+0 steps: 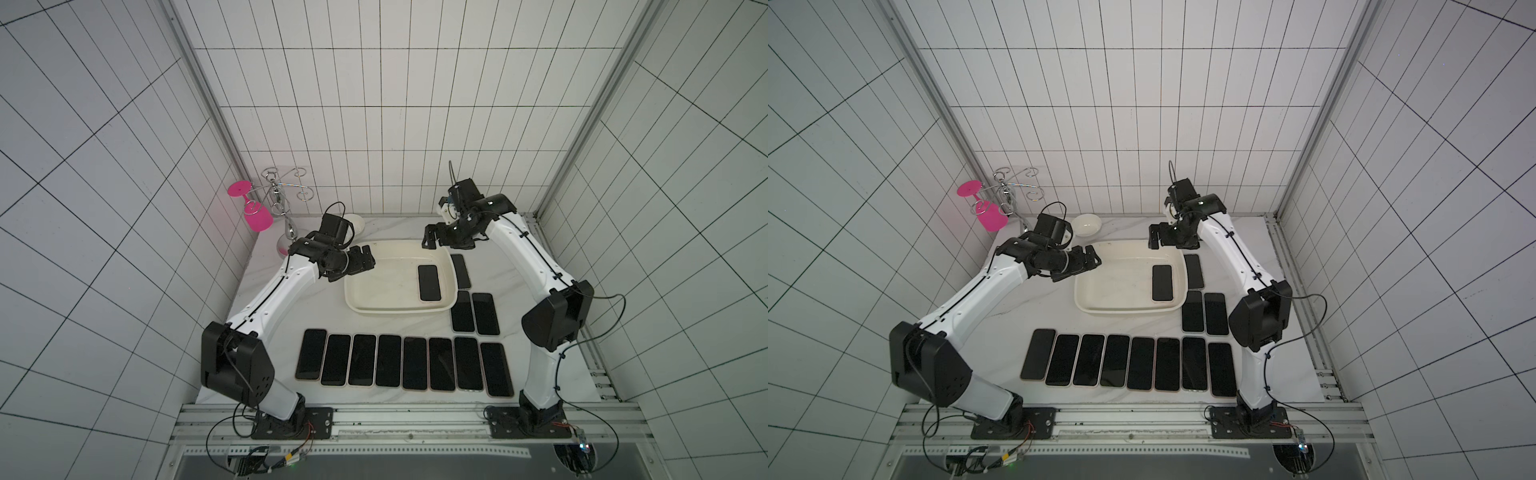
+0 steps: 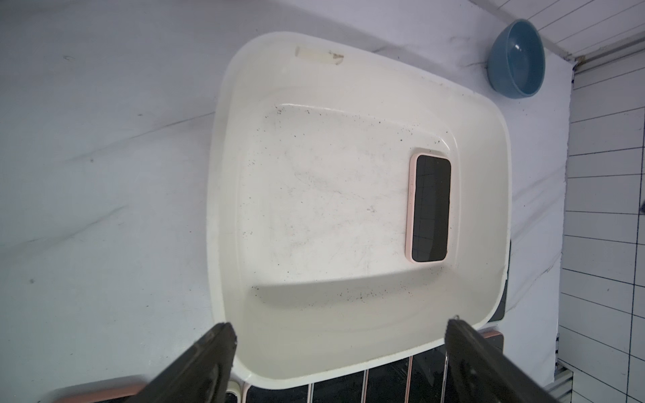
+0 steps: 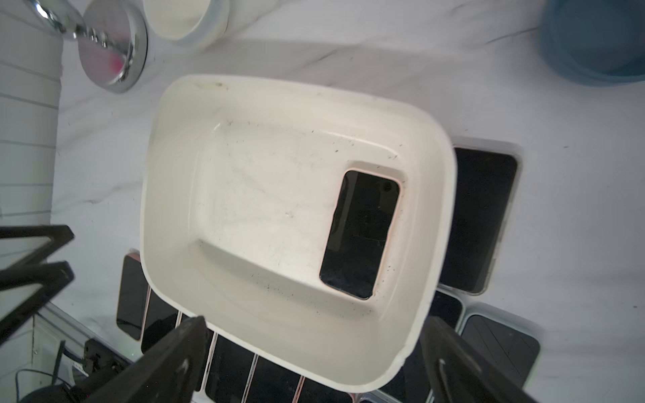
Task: Take the phone out of the storage box
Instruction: Pick up the phone from the storage box.
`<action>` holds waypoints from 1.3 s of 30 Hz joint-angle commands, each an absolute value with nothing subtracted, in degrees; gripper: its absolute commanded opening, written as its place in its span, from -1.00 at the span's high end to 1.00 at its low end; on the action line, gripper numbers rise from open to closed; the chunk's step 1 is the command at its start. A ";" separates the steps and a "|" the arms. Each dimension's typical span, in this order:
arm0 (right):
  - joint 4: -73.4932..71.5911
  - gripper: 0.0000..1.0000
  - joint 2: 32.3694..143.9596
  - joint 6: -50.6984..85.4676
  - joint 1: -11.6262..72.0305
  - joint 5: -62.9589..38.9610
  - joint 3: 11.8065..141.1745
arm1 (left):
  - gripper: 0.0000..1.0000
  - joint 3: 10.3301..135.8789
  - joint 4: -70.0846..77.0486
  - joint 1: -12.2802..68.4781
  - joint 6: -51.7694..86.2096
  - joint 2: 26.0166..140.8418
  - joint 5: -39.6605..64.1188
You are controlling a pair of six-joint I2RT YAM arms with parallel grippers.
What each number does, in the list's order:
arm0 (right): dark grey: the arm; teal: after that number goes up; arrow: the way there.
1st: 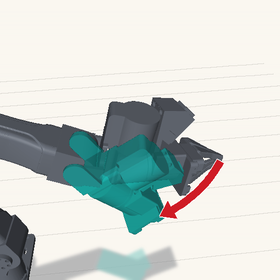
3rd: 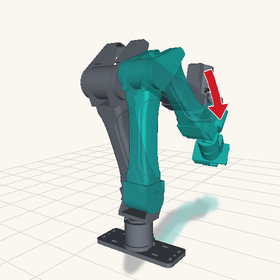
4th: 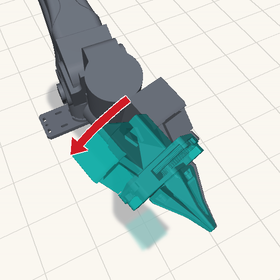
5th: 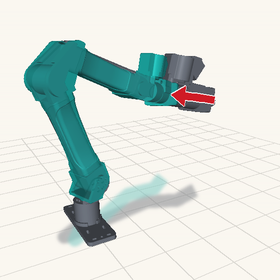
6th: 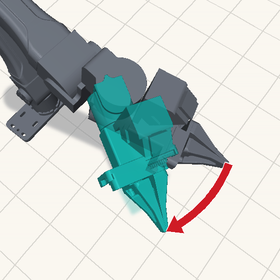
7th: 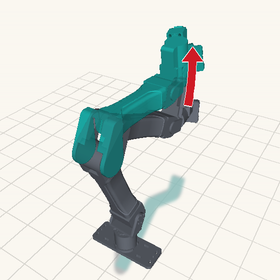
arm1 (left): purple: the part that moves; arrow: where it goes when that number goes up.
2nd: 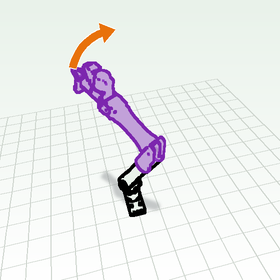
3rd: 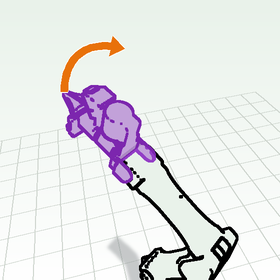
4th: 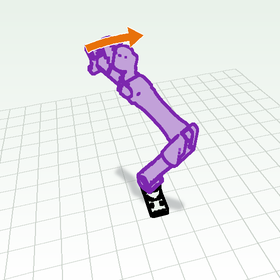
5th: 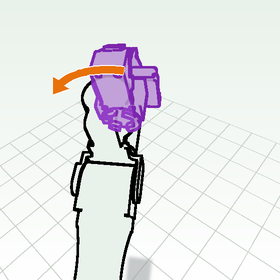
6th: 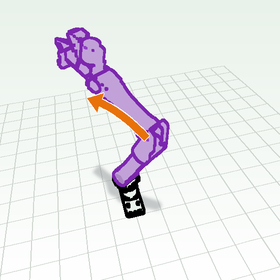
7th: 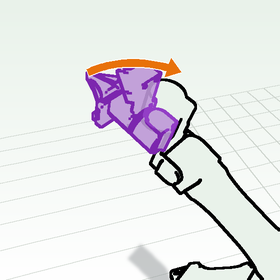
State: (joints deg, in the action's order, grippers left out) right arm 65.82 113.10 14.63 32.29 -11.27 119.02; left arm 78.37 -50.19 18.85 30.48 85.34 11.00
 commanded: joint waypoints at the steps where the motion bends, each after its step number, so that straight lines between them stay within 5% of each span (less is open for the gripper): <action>1: 67.81 -0.98 117.45 17.62 33.76 -2.77 116.52 | -0.96 76.85 -47.44 18.73 30.05 80.70 7.98; 34: 66.92 -1.00 141.39 21.71 35.69 -1.09 122.81 | -0.96 72.33 -48.66 17.15 29.43 79.54 11.95; 39: 67.67 -0.69 143.88 21.23 35.49 -3.00 124.85 | -0.96 72.51 -48.86 16.96 29.02 79.85 11.95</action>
